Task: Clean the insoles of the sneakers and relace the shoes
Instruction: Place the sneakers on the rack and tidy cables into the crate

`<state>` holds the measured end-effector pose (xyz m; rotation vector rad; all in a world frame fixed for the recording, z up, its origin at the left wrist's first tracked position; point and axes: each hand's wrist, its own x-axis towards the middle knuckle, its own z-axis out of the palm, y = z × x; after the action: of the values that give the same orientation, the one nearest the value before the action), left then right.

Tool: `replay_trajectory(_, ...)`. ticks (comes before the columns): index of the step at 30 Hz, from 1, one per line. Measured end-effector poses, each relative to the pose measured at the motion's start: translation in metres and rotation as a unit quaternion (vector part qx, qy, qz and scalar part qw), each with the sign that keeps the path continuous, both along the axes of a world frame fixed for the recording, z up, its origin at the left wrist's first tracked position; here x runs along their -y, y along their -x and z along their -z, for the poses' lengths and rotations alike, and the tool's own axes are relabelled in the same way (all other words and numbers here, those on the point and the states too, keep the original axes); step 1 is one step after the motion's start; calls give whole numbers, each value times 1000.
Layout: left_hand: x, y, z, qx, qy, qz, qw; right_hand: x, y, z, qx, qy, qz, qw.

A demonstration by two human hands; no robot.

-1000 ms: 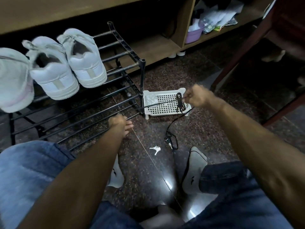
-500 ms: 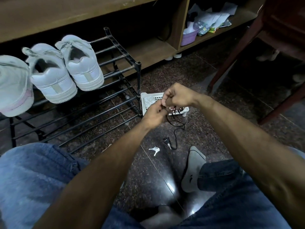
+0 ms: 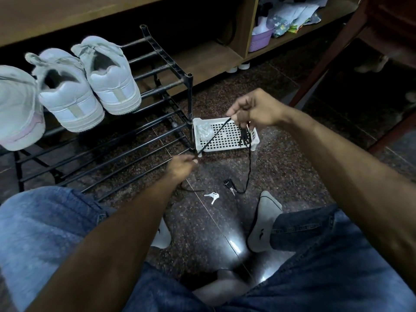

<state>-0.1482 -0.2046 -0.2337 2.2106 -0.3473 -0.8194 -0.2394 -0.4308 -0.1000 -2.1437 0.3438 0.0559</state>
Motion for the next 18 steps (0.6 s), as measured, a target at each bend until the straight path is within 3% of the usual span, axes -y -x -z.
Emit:
replay_trajectory(3,19,9,-23,-42,139,53,988,-14,-9,-16,40,-48,-26,998)
replay_trajectory(5,37,12,-39,-26,205,86,975,-23,-15,-29,68,-70,-47,994)
replay_trajectory(10,71,23,-76,-41,281,105,953,-35,-27,-69,164,-82,-27,983)
replay_trajectory(13,71,21,-71,-33,254,41,966,-26,-29,-87,260,-93,61,959)
replay_trajectory(15,59,15,-63,-61,243,-1,968,-12,-25,-87,302,-97,172,933)
replay_trajectory(18,37,7,-57,-111,247,-36,962,18,-13,-55,274,-90,360,887)
